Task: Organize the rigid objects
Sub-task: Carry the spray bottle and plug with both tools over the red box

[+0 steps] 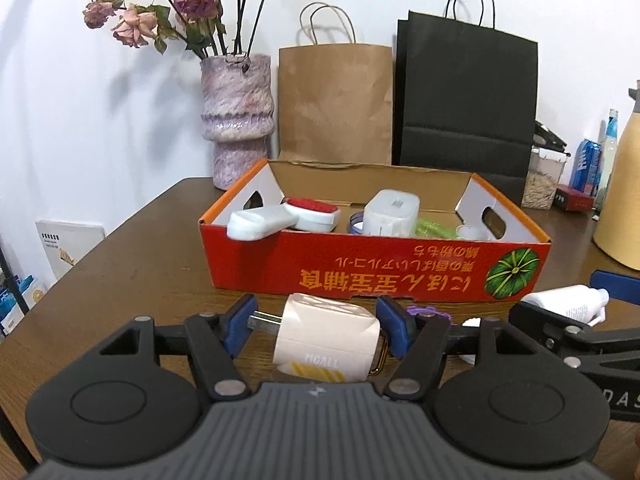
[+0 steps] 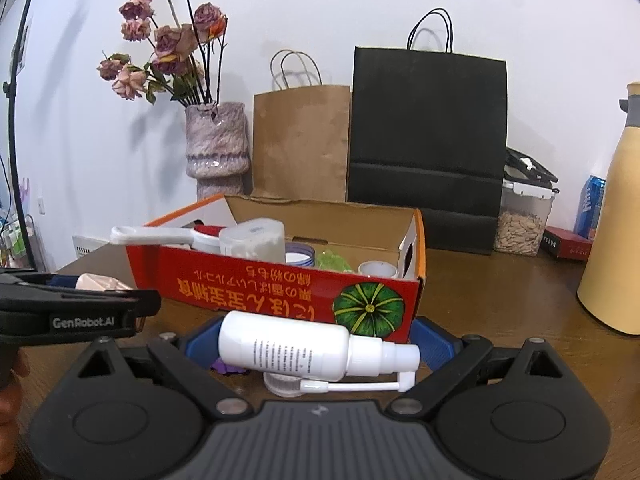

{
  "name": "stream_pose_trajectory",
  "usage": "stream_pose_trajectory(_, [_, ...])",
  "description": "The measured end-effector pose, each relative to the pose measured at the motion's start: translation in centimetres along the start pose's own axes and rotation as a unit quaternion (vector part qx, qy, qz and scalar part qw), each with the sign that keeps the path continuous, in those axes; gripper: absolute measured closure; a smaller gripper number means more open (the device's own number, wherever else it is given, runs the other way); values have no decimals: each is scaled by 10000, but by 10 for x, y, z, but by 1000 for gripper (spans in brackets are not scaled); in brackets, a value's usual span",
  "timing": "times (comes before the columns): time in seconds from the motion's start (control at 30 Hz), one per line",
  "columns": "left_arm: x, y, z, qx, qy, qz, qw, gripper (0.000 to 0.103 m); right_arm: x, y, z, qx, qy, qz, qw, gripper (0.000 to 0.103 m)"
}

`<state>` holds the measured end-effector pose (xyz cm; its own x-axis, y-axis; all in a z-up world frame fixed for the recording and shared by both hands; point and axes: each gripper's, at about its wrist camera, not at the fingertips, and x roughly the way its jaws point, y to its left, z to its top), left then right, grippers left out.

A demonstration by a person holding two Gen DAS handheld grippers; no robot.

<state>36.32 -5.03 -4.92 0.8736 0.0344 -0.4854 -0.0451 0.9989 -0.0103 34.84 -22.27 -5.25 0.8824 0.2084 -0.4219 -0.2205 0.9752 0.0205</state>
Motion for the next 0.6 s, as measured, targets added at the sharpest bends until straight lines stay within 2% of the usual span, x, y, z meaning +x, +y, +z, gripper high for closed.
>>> stream_pose_trajectory(0.3, [-20, -2, 17, -56, -402, -16, 9992, 36, -9, 1, 13, -69, -274, -159, 9995, 6])
stream_pose_trajectory(0.6, [-18, -5, 45, -247, -625, -65, 9977, 36, -4, -4, 35, 169, -503, -246, 9983, 6])
